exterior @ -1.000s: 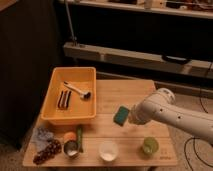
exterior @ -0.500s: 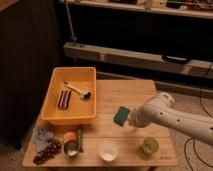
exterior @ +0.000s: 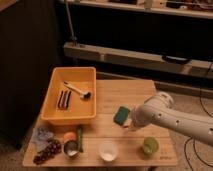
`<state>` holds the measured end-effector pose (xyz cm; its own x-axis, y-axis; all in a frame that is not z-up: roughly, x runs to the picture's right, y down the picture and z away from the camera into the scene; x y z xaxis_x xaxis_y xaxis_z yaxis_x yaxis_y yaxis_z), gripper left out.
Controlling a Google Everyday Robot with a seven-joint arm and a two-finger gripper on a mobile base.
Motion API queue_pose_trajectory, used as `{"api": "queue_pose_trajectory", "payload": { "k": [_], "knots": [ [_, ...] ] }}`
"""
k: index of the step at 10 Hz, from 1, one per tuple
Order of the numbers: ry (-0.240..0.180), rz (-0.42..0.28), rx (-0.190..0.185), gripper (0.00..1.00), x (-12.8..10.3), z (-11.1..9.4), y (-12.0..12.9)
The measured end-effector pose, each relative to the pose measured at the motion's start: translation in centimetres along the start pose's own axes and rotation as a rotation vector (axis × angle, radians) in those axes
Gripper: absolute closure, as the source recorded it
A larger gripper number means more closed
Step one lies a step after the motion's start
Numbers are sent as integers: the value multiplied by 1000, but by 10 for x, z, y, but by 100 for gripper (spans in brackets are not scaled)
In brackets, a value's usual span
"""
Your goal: Place fork in table surface
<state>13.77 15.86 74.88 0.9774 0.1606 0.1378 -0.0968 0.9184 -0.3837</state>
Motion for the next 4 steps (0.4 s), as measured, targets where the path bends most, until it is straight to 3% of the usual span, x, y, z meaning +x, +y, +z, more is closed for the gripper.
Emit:
{"api": "queue_pose_trajectory", "payload": {
  "k": [4],
  "knots": [
    [12, -16, -7, 20, -5, 1, -5]
  ]
}}
